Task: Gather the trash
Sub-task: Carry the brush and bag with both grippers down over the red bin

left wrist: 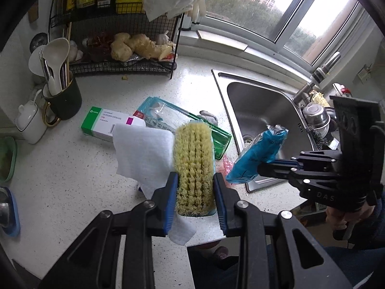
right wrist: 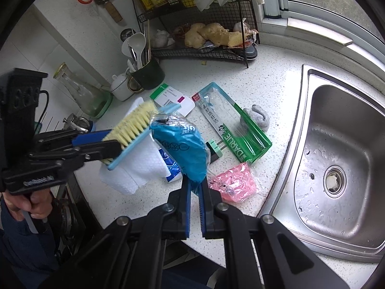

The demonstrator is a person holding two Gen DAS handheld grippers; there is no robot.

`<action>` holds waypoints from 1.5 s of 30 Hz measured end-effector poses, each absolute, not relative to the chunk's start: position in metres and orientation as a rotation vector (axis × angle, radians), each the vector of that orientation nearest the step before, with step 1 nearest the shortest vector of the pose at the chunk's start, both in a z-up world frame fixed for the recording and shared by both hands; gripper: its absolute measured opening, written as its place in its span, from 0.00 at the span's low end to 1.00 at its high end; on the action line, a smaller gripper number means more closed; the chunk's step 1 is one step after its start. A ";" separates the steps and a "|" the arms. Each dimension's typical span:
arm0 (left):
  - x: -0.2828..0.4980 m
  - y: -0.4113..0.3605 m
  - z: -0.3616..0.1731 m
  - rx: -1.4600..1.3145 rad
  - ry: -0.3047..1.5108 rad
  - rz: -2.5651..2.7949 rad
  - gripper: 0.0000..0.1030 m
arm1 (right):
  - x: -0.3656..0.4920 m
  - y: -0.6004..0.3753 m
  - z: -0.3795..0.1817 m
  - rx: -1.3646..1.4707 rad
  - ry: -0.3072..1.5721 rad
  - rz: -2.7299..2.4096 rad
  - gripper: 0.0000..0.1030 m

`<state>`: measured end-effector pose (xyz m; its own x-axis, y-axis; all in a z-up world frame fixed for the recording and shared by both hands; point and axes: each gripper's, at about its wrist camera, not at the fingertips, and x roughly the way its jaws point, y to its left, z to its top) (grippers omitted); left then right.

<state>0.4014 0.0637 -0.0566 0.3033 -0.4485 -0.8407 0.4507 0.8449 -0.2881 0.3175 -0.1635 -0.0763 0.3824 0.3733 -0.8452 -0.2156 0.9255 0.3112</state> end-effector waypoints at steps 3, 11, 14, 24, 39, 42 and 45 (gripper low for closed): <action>0.396 0.069 -0.046 -0.019 1.084 -0.599 0.27 | 0.316 -0.162 -0.074 0.159 1.111 0.385 0.05; 0.377 0.065 -0.032 -0.006 1.058 -0.595 0.27 | 0.303 -0.161 -0.061 0.155 1.087 0.403 0.05; 0.362 0.061 -0.024 0.001 1.041 -0.612 0.27 | 0.296 -0.163 -0.052 0.158 1.079 0.421 0.05; 0.298 0.045 0.000 0.004 0.997 -0.596 0.27 | 0.252 -0.168 -0.020 0.121 1.015 0.508 0.05; 0.174 -0.019 -0.003 -0.034 0.999 -0.493 0.26 | 0.154 -0.216 -0.021 0.098 1.028 0.637 0.05; 0.144 -0.033 -0.009 -0.045 1.002 -0.484 0.27 | 0.133 -0.225 -0.029 0.092 1.044 0.662 0.05; 0.122 -0.043 -0.018 -0.064 1.020 -0.454 0.27 | 0.113 -0.233 -0.035 0.088 1.059 0.685 0.05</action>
<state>0.1223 -0.0432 -0.0185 0.4386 -0.3947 -0.8074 0.3357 0.9053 -0.2603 0.1128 -0.2329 -0.0351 0.3054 0.5572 -0.7722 -0.4756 0.7918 0.3832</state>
